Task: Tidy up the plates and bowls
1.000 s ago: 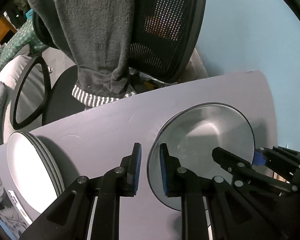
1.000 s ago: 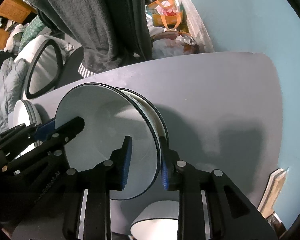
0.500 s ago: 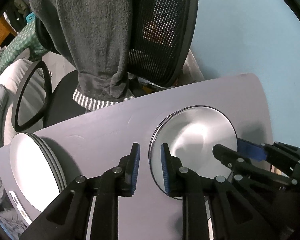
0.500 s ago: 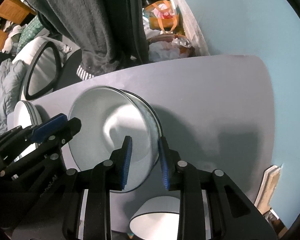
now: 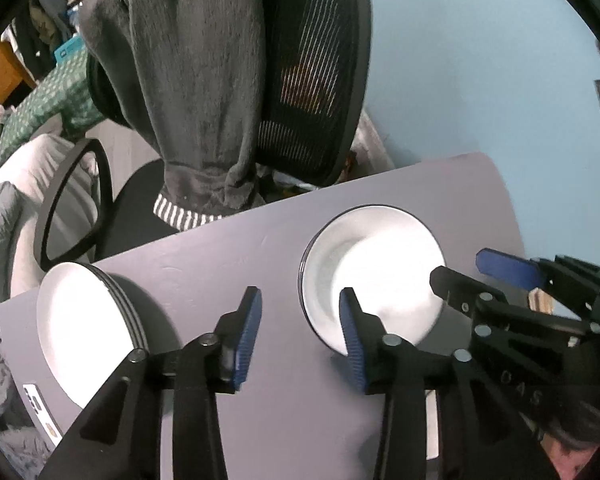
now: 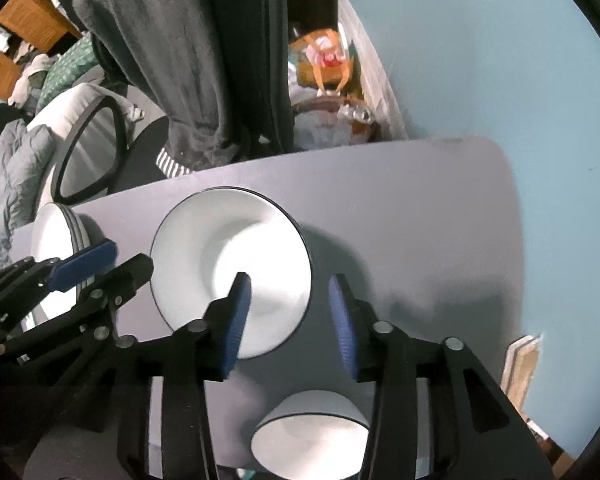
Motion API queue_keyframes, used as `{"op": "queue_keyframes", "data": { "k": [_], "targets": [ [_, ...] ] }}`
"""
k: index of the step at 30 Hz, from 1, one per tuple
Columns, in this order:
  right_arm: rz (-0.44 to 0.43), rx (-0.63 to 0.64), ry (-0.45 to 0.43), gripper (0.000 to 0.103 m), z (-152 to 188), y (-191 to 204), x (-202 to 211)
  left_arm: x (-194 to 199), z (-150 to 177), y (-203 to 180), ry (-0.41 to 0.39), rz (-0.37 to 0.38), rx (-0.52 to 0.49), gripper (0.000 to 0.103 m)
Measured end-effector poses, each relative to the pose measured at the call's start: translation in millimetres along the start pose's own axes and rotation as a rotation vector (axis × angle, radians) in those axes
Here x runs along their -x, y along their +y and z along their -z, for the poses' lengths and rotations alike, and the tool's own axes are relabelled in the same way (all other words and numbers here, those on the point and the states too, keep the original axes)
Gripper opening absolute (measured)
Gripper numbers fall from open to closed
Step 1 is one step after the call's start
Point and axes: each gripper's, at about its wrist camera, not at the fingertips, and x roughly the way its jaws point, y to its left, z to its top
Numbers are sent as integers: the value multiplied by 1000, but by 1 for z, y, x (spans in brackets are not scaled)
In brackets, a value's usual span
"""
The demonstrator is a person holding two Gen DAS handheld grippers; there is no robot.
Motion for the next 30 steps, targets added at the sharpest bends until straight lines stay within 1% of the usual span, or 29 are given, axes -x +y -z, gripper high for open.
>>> {"op": "queue_keyframes", "data": {
  "k": [5,7,11,13,22,30],
  "targets": [
    [17,28,-38,46,11,3,19,26,13,2,-36,-7,-28,44],
    [28,39,-53,48,15,4,26,35,20,4,-51,-7,-34,51],
    [34,50,-73,53,28,4,38,45,34,5,-63,-5,-50,53],
    [34,50,-71,53,33,3,40,47,40,6,-62,-7,-48,53],
    [45,23,-52,54,70,-6,45,44,75,-5,-25,26,-73,53],
    [55,-13,-45,54,97,-14,49,39,93,-16,4,57,-97,54]
  ]
}}
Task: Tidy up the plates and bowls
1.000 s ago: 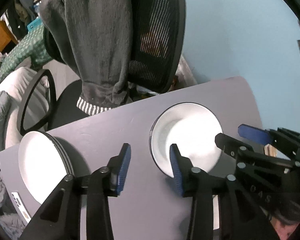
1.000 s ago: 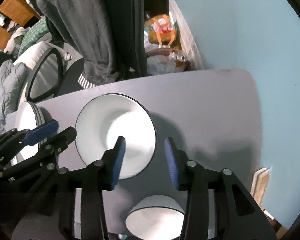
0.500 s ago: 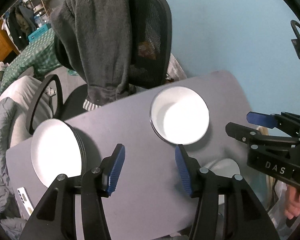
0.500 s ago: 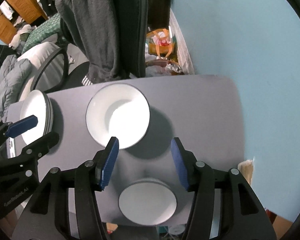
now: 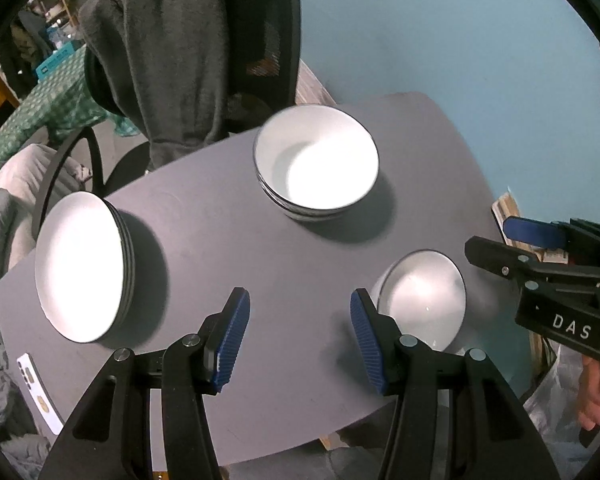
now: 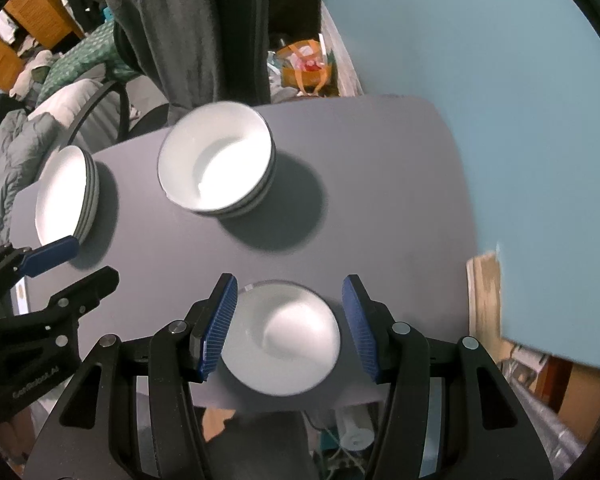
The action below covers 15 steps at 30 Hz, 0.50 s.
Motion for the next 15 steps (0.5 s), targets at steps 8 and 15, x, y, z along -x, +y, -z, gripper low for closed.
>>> {"op": "queue_keyframes", "data": {
  "k": [8,15],
  "targets": [
    [-6,-57,12,54,22,-11,1,-1,10,-10,0,16,-21,57],
    [-18,-91,16,54,36,-22,-13,-14,16,-16,24,25,-27,57]
  ]
}}
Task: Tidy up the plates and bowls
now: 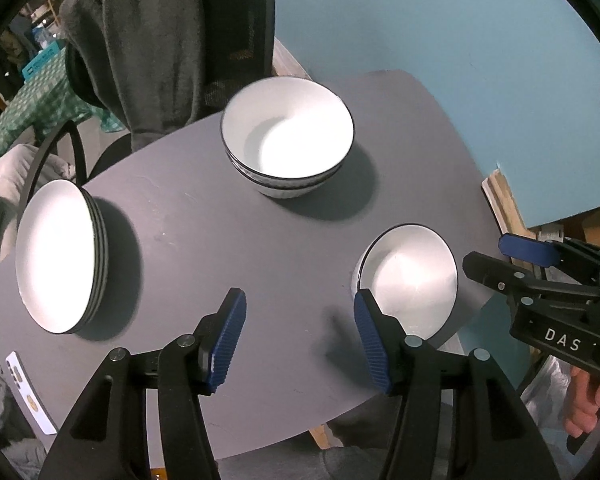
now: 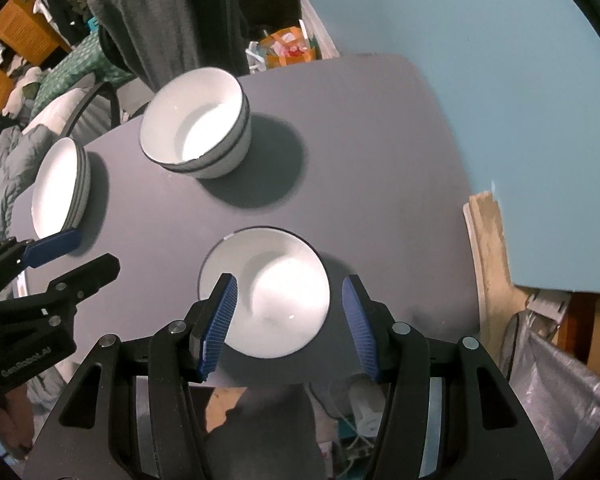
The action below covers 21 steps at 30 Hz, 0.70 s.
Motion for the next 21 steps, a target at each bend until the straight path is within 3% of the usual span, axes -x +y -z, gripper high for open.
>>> {"op": "queue_keyframes", "data": {
  "k": [14,21],
  "targets": [
    [30,-62,46,54,12,-26,-50,-50,8,-18,120,54,-7,60],
    [-10,-79,64,54,12,-33,-65,-70,4,-27,150,84,7,61]
  ]
}}
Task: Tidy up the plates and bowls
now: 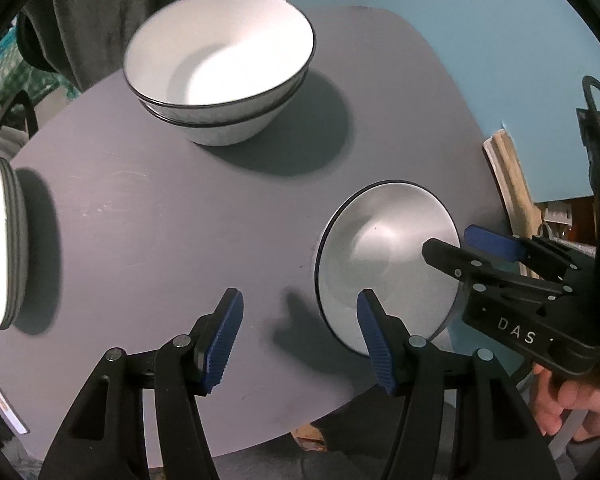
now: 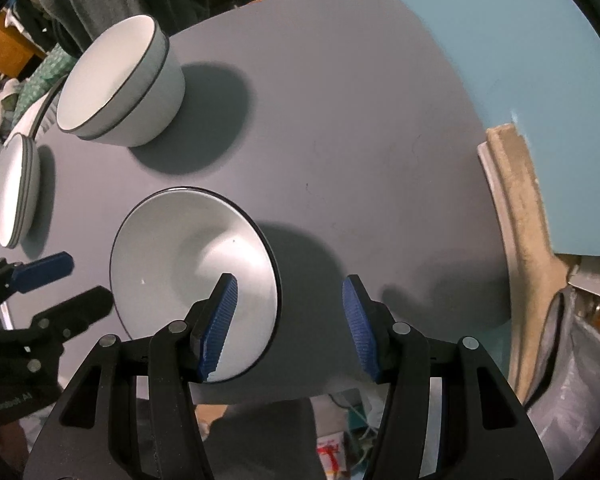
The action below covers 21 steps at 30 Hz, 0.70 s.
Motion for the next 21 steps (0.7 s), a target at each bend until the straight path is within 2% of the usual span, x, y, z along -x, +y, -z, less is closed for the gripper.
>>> {"op": "queue_keyframes", "data": {
  "k": [5,12,14,15,16,19,21],
  "targets": [
    [-1,5,15,54,-3,-6,-11,-14,-5,-1,17,6,18,61],
    [-8,41,50,54,-9,5,-23,-25,-9,1,40,5,31,60],
    [-8,50,56,54,-12,9,-24,-26,-9,2,47,15,36,56],
    [-10,53,58,53,-14,11,-25,-27,-9,3,51,16,37,49],
    [-12,56,63,49,-15,14,-26,-28,-9,4,57,17,36,45],
    [-24,67,84,38,-17,14,-30,-31,-8,7,71,23,40,43],
    [-30,75,104,29,-17,17,-34,-33,-7,9,83,27,49,34]
  ]
}}
